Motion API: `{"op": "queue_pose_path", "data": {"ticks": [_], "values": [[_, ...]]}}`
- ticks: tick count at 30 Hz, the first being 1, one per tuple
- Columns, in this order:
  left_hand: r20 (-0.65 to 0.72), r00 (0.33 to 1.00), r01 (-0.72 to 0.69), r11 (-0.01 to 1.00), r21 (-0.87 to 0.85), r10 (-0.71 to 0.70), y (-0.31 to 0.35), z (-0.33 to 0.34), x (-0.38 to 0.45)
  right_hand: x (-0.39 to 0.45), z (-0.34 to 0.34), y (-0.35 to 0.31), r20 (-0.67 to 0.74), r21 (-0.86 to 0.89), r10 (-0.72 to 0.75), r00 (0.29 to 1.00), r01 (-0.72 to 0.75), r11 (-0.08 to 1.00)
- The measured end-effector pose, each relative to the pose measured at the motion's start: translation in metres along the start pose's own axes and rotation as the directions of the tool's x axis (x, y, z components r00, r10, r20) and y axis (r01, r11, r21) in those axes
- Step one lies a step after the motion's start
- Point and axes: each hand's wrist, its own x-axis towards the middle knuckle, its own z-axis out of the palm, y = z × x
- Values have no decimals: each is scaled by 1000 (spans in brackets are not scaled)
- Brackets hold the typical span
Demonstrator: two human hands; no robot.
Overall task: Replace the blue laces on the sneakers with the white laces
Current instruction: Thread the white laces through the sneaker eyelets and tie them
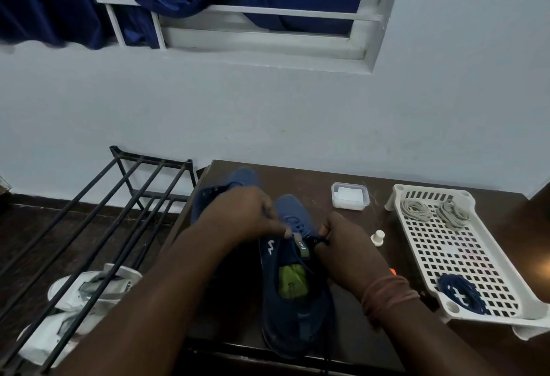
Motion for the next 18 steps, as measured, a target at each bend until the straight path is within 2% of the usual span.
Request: {"op": "queue_pose_path", "data": {"ticks": [1, 3, 6, 8, 9, 11, 12, 14, 16, 18], "values": [[53, 999, 0, 997, 77, -4, 0, 5, 1, 0, 0, 0, 4, -5, 0, 1000, 0, 1000], [39, 999, -19, 997, 69, 16, 3, 6, 3, -1, 0, 0, 10, -16, 5, 1000, -5, 1000], [-131, 991, -70, 970, -232, 41, 19, -5, -1, -4, -1, 0, 1, -22, -27, 1000, 27, 999], [-303, 951, -78, 898, -432, -63, 22, -13, -3, -7, -1, -3, 21, -39, -81, 996, 82, 996], [-376, 917, -69, 877, -476, -132, 20, -15, -2, -8, -1, -5, 39, -68, -112, 993, 114, 991], [-455, 864, 21, 918, -395, -215, 12, -13, 1, -8, 1, -8, 73, -163, -183, 980, 193, 968], [-467, 854, 113, 959, -259, -227, 8, -10, 1, -8, 3, -8, 83, -197, -220, 972, 233, 953], [-451, 864, 272, 962, 40, -225, 10, 0, -4, -6, 6, -9, 97, -222, -266, 959, 281, 934], [-400, 899, 250, 958, 138, -177, 16, 13, -8, -4, 8, -9, 119, -279, -299, 947, 321, 905], [-333, 937, 136, 989, 61, -108, 20, 27, -9, 0, 11, -7, 114, -319, -314, 943, 334, 887]]}}
